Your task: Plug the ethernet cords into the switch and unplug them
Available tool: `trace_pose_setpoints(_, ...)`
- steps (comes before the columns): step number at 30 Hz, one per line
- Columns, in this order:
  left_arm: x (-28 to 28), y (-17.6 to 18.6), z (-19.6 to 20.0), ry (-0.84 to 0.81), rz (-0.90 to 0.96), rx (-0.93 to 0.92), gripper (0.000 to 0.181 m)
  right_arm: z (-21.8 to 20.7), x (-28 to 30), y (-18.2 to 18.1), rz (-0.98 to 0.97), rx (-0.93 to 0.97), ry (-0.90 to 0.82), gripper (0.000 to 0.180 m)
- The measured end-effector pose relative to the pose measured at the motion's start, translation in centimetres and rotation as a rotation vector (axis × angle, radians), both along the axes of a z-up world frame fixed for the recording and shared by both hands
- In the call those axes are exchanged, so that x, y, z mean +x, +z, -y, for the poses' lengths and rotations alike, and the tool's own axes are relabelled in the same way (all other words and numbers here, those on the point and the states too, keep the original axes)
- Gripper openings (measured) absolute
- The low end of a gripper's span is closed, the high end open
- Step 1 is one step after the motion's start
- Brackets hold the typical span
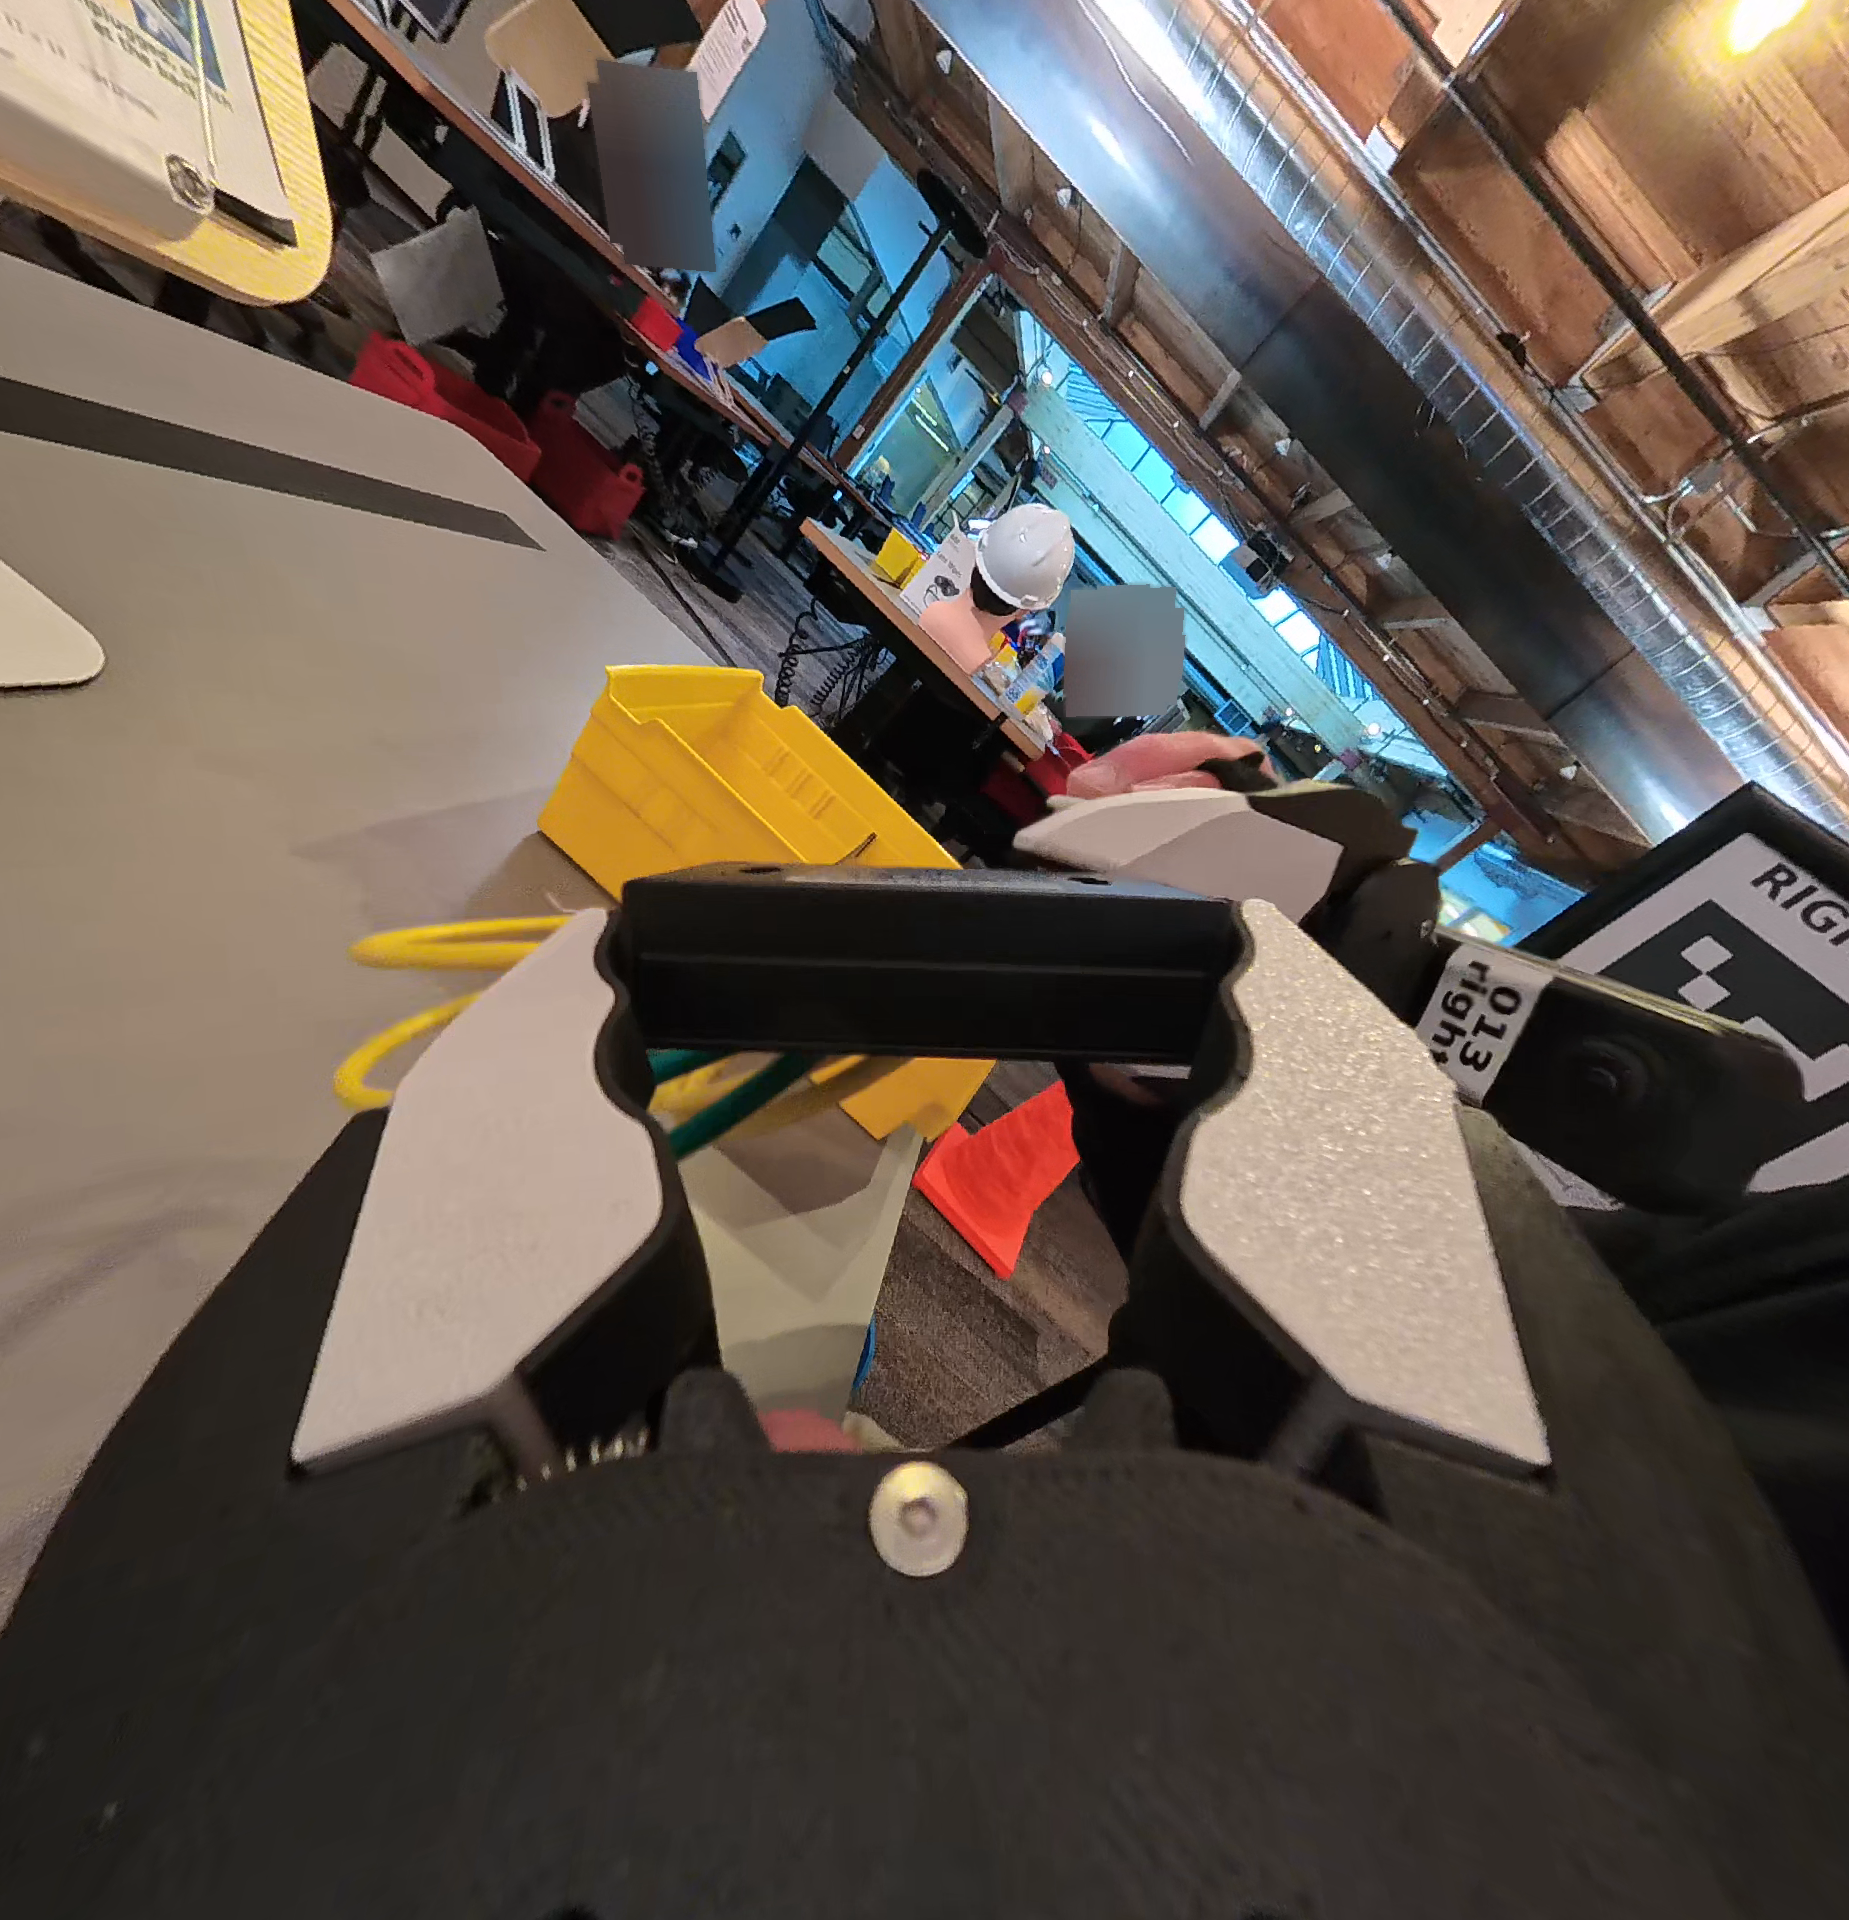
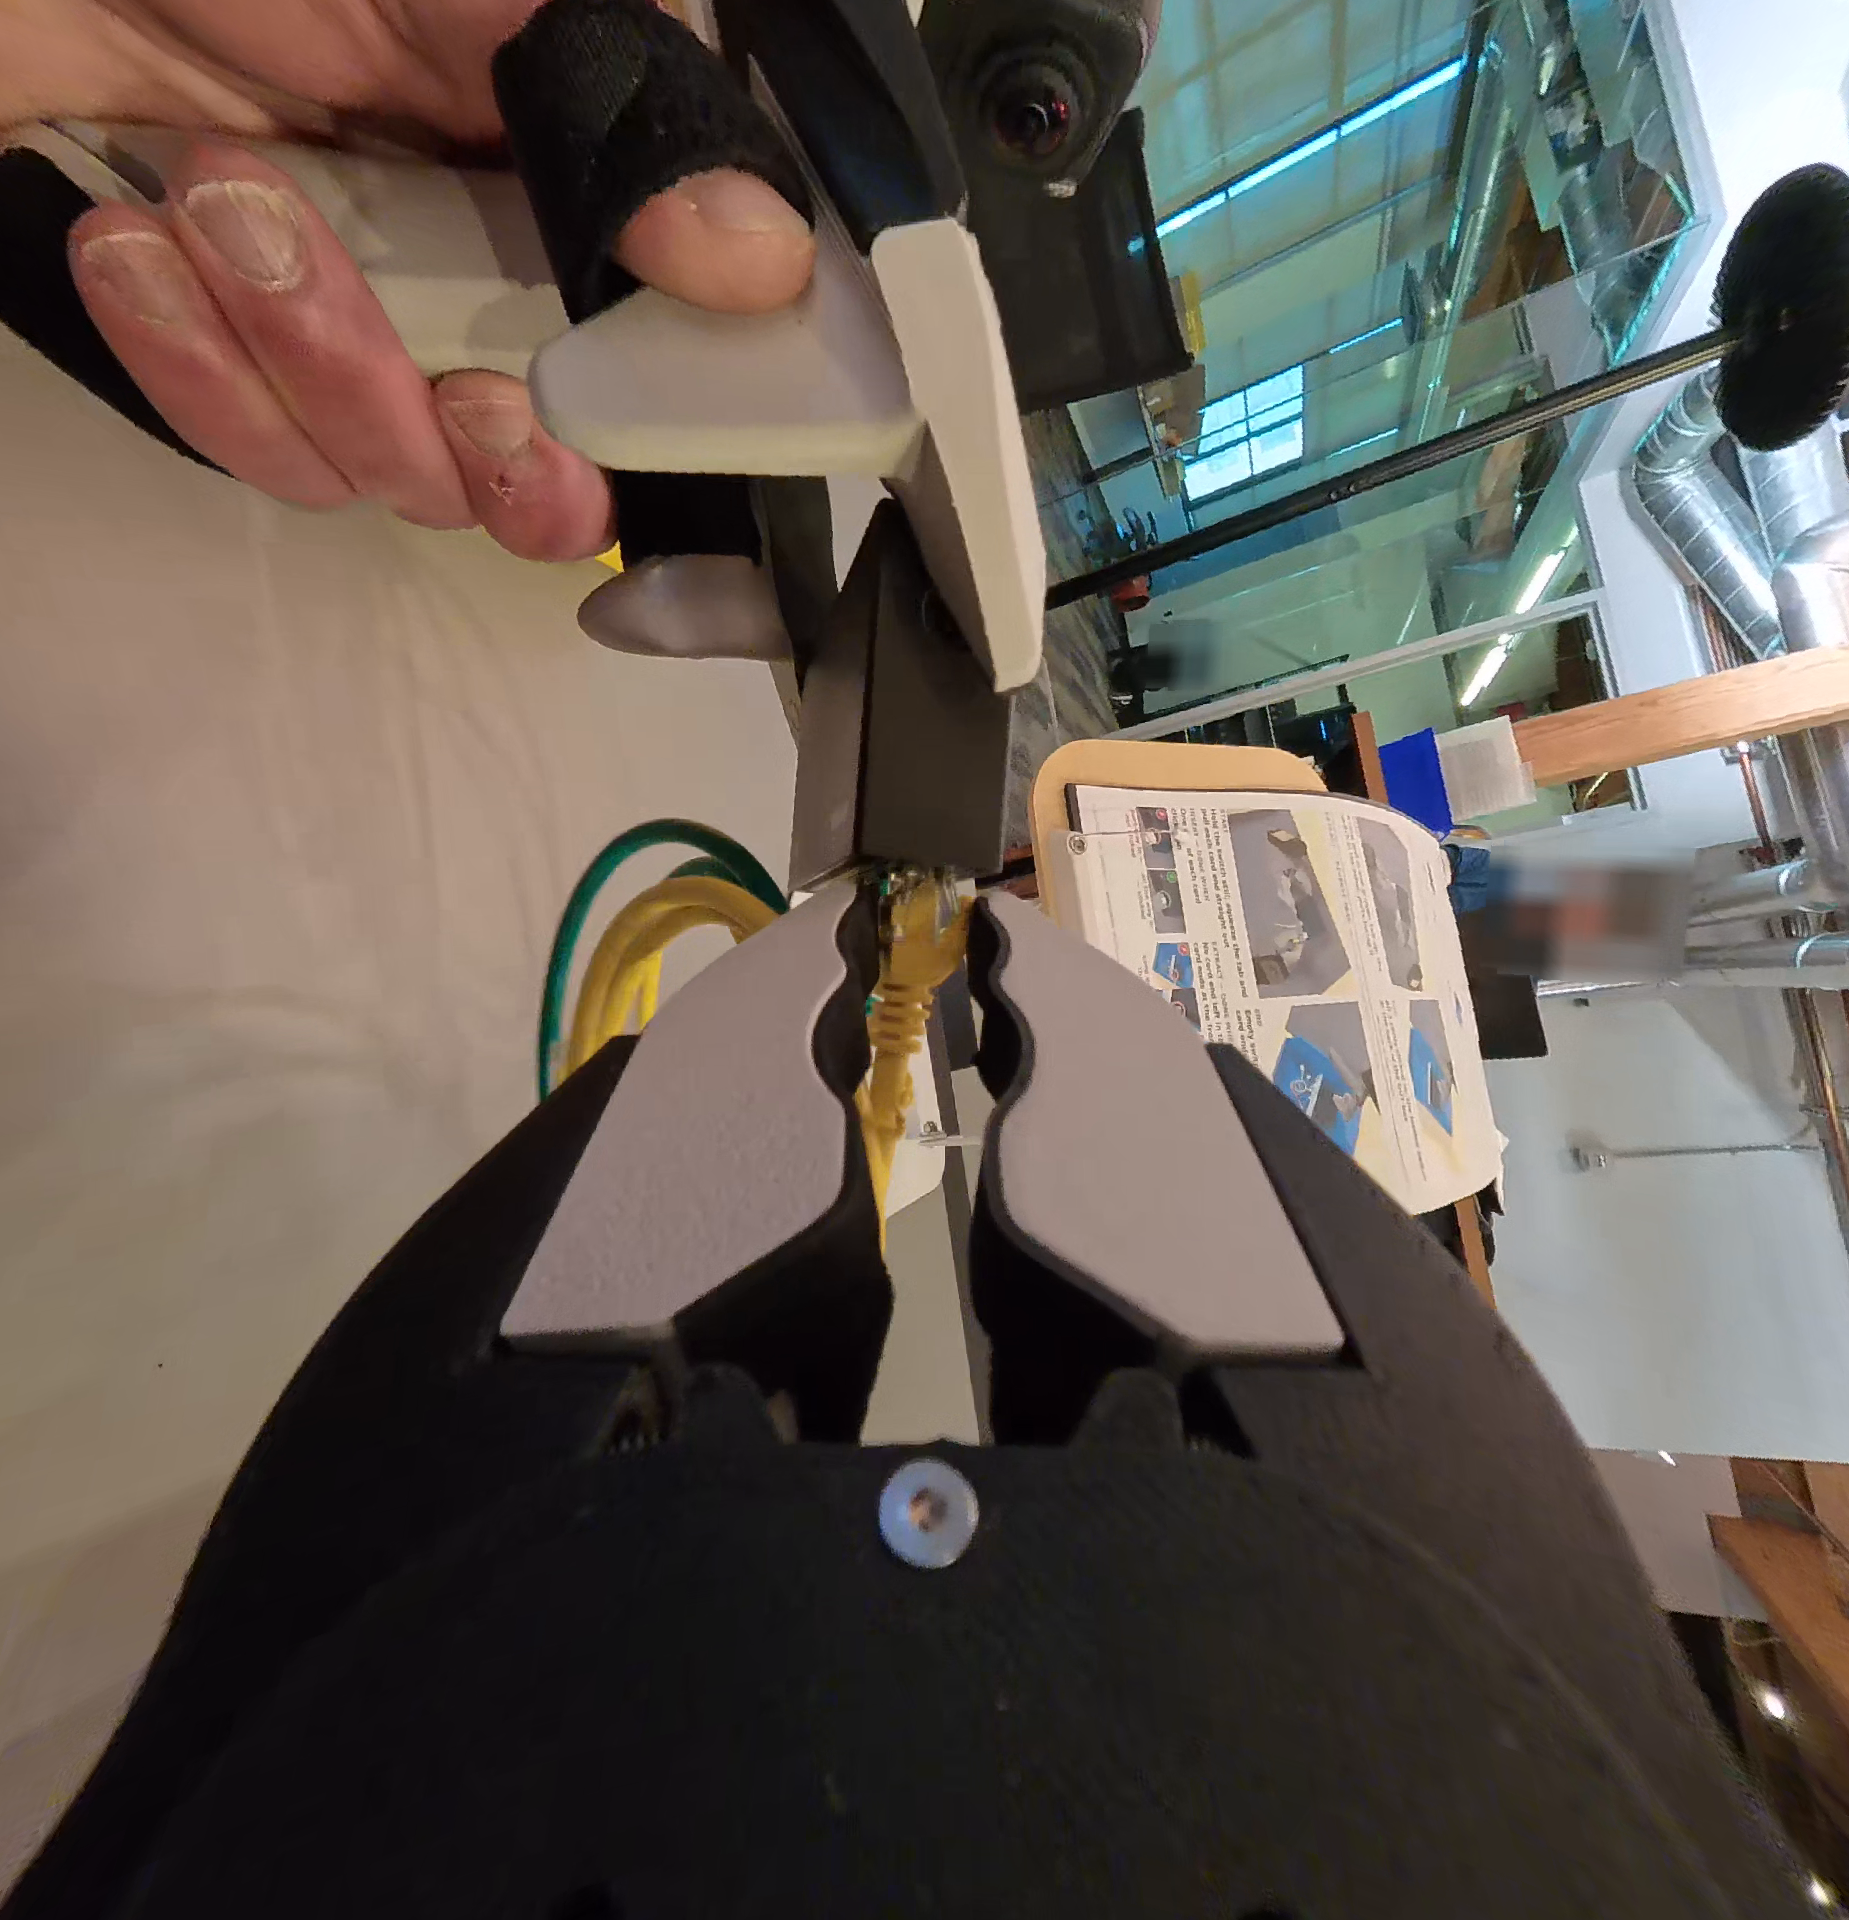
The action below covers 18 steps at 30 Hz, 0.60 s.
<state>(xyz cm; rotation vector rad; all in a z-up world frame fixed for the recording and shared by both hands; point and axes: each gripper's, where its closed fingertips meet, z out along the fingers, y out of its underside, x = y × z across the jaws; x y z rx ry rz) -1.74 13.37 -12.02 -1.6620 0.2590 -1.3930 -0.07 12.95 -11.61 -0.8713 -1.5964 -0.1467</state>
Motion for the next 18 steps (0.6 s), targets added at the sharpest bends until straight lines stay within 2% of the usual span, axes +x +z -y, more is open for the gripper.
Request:
trace_pose_setpoints(1,-0.07,0.03,-0.07,0.007,0.011,-0.007,0.103,0.08,0.0,-0.09,0.019,-0.001,-0.001,0.015)
trace_pose_setpoints(18,0.19,-0.23,0.17,-0.016,0.028,-0.033,0.103,0.34,0.21,-0.26,0.206,0.0,0.038,0.013)
